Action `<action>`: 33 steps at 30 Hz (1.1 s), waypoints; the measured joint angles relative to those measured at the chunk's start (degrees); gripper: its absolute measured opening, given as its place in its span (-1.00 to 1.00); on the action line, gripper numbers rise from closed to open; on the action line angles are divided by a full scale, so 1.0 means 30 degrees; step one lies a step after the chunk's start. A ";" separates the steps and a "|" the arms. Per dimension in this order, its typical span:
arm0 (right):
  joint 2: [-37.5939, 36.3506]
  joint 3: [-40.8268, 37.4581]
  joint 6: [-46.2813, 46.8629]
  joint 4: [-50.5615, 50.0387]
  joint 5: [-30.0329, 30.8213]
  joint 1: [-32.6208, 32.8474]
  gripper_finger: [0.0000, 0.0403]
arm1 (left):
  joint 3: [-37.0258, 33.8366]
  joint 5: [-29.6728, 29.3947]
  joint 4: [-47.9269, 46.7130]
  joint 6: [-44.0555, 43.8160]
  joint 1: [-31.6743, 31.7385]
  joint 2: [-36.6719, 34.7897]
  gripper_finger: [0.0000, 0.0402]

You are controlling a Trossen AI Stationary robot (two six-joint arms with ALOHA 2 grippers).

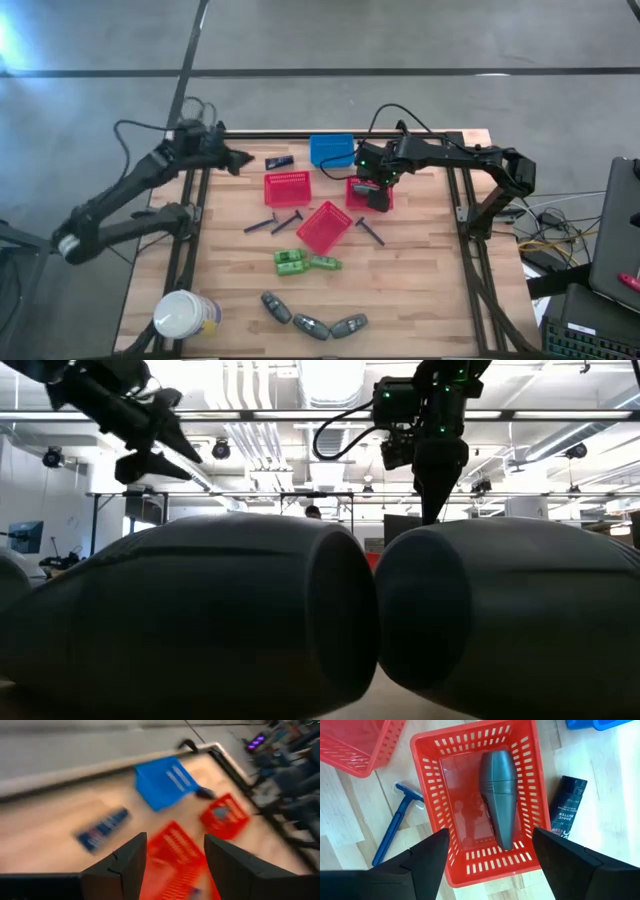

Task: Pick & Place Travel size toiletries
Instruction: Put the blue razor into the top left red bin

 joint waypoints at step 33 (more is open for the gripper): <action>0.0007 0.0000 -0.1021 -0.0605 0.0008 0.0000 0.68 | -0.1114 -0.8658 -0.4554 0.1555 -1.7740 0.4840 0.01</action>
